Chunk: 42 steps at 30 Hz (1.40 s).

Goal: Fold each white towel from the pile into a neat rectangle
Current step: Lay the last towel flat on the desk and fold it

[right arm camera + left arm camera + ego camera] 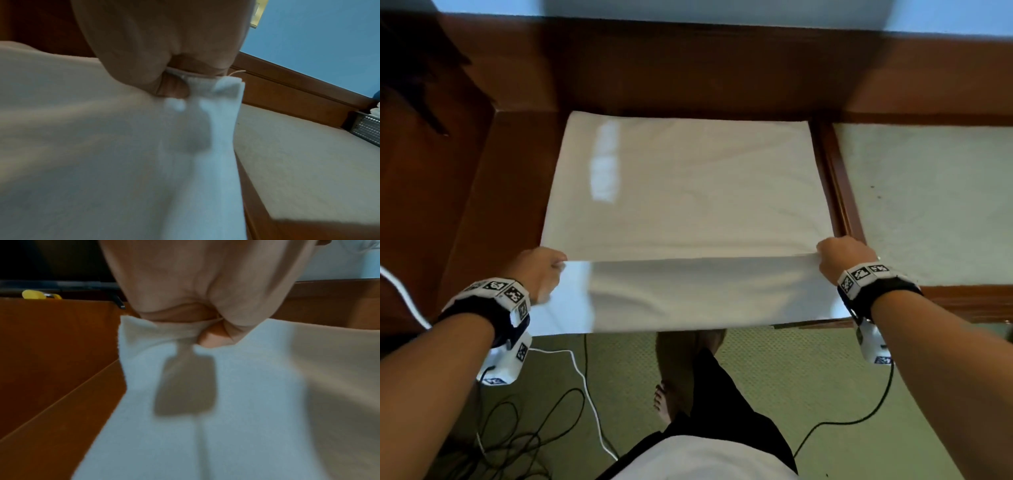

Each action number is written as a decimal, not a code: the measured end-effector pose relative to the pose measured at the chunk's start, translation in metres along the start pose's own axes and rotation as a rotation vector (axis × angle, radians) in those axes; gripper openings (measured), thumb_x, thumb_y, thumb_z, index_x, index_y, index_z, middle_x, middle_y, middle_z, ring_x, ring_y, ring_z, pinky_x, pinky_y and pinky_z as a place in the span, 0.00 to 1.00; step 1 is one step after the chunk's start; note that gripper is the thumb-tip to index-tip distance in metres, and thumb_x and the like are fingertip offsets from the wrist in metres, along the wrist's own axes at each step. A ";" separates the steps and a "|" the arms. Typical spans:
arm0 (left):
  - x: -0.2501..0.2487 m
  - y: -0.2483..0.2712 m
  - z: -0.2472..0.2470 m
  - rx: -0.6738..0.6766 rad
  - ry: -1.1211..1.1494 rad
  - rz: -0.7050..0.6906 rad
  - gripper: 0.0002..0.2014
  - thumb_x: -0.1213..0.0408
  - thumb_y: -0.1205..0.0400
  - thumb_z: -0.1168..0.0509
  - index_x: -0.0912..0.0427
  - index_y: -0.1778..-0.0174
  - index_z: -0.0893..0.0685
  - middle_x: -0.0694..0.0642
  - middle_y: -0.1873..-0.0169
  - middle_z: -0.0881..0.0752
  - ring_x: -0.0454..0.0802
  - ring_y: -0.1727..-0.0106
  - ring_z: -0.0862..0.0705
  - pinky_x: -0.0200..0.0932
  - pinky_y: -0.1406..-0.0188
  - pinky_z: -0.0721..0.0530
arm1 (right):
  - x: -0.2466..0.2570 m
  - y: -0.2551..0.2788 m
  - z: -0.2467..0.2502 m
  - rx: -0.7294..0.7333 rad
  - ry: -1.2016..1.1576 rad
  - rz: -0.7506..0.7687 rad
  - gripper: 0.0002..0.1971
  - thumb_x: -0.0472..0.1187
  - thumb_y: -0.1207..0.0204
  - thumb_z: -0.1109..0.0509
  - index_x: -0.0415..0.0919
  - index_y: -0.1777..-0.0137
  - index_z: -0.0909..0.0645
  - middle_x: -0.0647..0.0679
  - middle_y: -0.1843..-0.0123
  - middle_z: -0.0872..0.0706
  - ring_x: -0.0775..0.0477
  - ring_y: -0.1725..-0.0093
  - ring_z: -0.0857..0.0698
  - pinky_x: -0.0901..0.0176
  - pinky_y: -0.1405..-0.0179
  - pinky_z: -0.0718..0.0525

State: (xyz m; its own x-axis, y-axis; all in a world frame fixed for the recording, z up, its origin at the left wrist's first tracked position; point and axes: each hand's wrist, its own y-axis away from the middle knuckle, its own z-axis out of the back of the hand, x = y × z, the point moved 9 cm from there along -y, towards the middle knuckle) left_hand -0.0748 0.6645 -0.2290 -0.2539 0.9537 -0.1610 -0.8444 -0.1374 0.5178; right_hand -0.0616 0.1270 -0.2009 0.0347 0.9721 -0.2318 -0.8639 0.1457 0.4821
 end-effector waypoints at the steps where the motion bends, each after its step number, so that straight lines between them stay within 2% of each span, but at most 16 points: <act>1: -0.002 -0.010 0.011 -0.026 0.001 0.005 0.11 0.72 0.13 0.40 0.59 0.51 0.11 0.69 0.41 0.13 0.65 0.51 0.16 0.46 0.53 0.21 | -0.002 -0.009 0.010 -0.023 -0.013 -0.005 0.11 0.32 0.22 0.39 0.40 0.48 0.16 0.38 0.49 0.13 0.35 0.51 0.13 0.50 0.57 0.18; 3: -0.007 -0.028 0.032 -0.073 0.007 0.010 0.11 0.70 0.14 0.39 0.58 0.49 0.11 0.69 0.40 0.14 0.69 0.44 0.16 0.52 0.47 0.18 | -0.004 -0.030 0.029 -0.071 -0.057 -0.010 0.10 0.31 0.23 0.38 0.41 0.51 0.16 0.38 0.51 0.14 0.34 0.52 0.14 0.50 0.58 0.19; 6: -0.023 -0.059 0.060 -0.110 -0.037 -0.003 0.11 0.69 0.16 0.39 0.53 0.61 0.15 0.70 0.45 0.13 0.67 0.49 0.18 0.52 0.49 0.18 | -0.003 -0.062 0.054 -0.120 -0.104 -0.013 0.10 0.31 0.26 0.37 0.42 0.53 0.15 0.38 0.52 0.14 0.33 0.52 0.14 0.49 0.57 0.19; 10: -0.037 -0.107 0.082 -0.159 -0.049 0.007 0.07 0.67 0.16 0.37 0.63 0.53 0.13 0.72 0.47 0.13 0.71 0.46 0.17 0.57 0.46 0.17 | -0.001 -0.109 0.070 -0.106 -0.115 -0.036 0.12 0.30 0.27 0.37 0.45 0.53 0.16 0.40 0.57 0.18 0.33 0.53 0.16 0.51 0.57 0.21; 14: -0.046 -0.145 0.082 -0.119 -0.096 0.037 0.07 0.66 0.15 0.38 0.60 0.55 0.15 0.70 0.50 0.14 0.71 0.47 0.17 0.59 0.45 0.16 | 0.004 -0.148 0.064 -0.039 -0.095 -0.026 0.12 0.30 0.27 0.37 0.45 0.52 0.16 0.43 0.59 0.21 0.35 0.57 0.18 0.48 0.51 0.15; 17: -0.057 -0.157 0.073 -0.131 -0.135 0.012 0.07 0.70 0.18 0.38 0.57 0.55 0.15 0.67 0.48 0.13 0.68 0.49 0.18 0.60 0.43 0.18 | 0.005 -0.164 0.052 -0.090 -0.096 -0.004 0.12 0.30 0.28 0.36 0.43 0.49 0.15 0.41 0.51 0.15 0.35 0.50 0.18 0.44 0.43 0.17; 19: -0.063 -0.153 0.066 -0.190 -0.184 -0.016 0.15 0.71 0.22 0.34 0.53 0.42 0.15 0.64 0.37 0.16 0.68 0.40 0.20 0.62 0.39 0.21 | 0.003 -0.163 0.046 -0.275 -0.126 -0.002 0.18 0.31 0.31 0.32 0.40 0.41 0.15 0.39 0.38 0.16 0.33 0.37 0.21 0.39 0.37 0.25; 22: -0.072 -0.129 0.038 -0.289 -0.187 -0.103 0.32 0.64 0.25 0.27 0.56 0.23 0.26 0.64 0.22 0.28 0.71 0.27 0.29 0.70 0.34 0.25 | 0.016 -0.139 0.029 -0.483 -0.303 0.034 0.24 0.38 0.28 0.30 0.39 0.30 0.22 0.37 0.23 0.26 0.30 0.28 0.28 0.33 0.34 0.30; 24: -0.071 -0.109 -0.004 -0.243 -0.158 -0.149 0.35 0.54 0.20 0.29 0.53 0.17 0.33 0.62 0.17 0.36 0.71 0.21 0.35 0.74 0.30 0.28 | 0.038 -0.119 0.003 -0.429 -0.355 0.089 0.27 0.49 0.21 0.36 0.44 0.22 0.29 0.39 0.16 0.35 0.31 0.21 0.34 0.32 0.29 0.33; 26: -0.059 -0.083 -0.049 -0.172 -0.154 -0.147 0.36 0.40 0.15 0.43 0.45 0.12 0.46 0.58 0.12 0.48 0.69 0.15 0.45 0.74 0.22 0.38 | 0.056 -0.099 -0.038 -0.257 -0.330 0.123 0.32 0.60 0.18 0.48 0.52 0.15 0.42 0.43 0.11 0.49 0.35 0.14 0.47 0.33 0.22 0.41; 28: -0.041 -0.057 -0.080 -0.144 -0.163 -0.124 0.36 0.33 0.15 0.60 0.41 0.11 0.59 0.55 0.11 0.57 0.66 0.12 0.53 0.71 0.18 0.49 | 0.061 -0.076 -0.074 -0.172 -0.271 0.146 0.35 0.67 0.18 0.57 0.59 0.13 0.57 0.48 0.11 0.62 0.39 0.12 0.59 0.35 0.17 0.49; 31: -0.026 -0.029 -0.099 -0.148 -0.167 -0.107 0.37 0.31 0.16 0.64 0.42 0.12 0.61 0.56 0.11 0.59 0.65 0.12 0.55 0.72 0.18 0.50 | 0.057 -0.056 -0.096 -0.167 -0.239 0.174 0.35 0.70 0.19 0.63 0.62 0.14 0.65 0.52 0.12 0.69 0.42 0.13 0.65 0.34 0.16 0.53; 33: -0.029 -0.020 -0.099 -0.159 -0.152 -0.092 0.39 0.32 0.17 0.61 0.46 0.11 0.55 0.59 0.11 0.54 0.67 0.13 0.52 0.73 0.18 0.47 | 0.058 -0.053 -0.094 -0.166 -0.257 0.152 0.36 0.69 0.19 0.63 0.61 0.13 0.62 0.51 0.12 0.68 0.42 0.13 0.64 0.32 0.16 0.51; 36: -0.059 -0.020 -0.096 -0.179 -0.105 -0.152 0.41 0.33 0.19 0.55 0.51 0.12 0.43 0.62 0.12 0.46 0.69 0.14 0.46 0.74 0.19 0.44 | 0.089 -0.049 -0.073 -0.229 -0.336 0.143 0.37 0.68 0.20 0.56 0.53 0.13 0.50 0.45 0.10 0.59 0.39 0.12 0.56 0.32 0.18 0.45; 39: -0.108 -0.024 -0.107 -0.176 -0.169 -0.303 0.40 0.32 0.20 0.53 0.47 0.12 0.41 0.59 0.12 0.46 0.69 0.14 0.46 0.75 0.20 0.44 | 0.171 -0.030 -0.050 -0.332 -0.337 0.353 0.35 0.65 0.19 0.48 0.50 0.14 0.40 0.41 0.11 0.49 0.36 0.13 0.47 0.33 0.22 0.39; 42: -0.124 -0.030 -0.121 -0.167 -0.216 -0.304 0.40 0.29 0.20 0.56 0.41 0.12 0.47 0.55 0.11 0.50 0.69 0.13 0.50 0.77 0.22 0.47 | 0.230 -0.018 -0.057 -0.286 -0.233 0.530 0.35 0.66 0.18 0.48 0.54 0.14 0.43 0.44 0.10 0.51 0.38 0.12 0.50 0.30 0.22 0.42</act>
State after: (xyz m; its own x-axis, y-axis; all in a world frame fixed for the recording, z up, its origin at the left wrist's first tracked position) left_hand -0.0751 0.5177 -0.3265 0.1088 0.9894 -0.0958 -0.9353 0.1345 0.3272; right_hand -0.0664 0.3379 -0.3112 -0.3530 0.9179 0.1814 -0.8925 -0.3885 0.2292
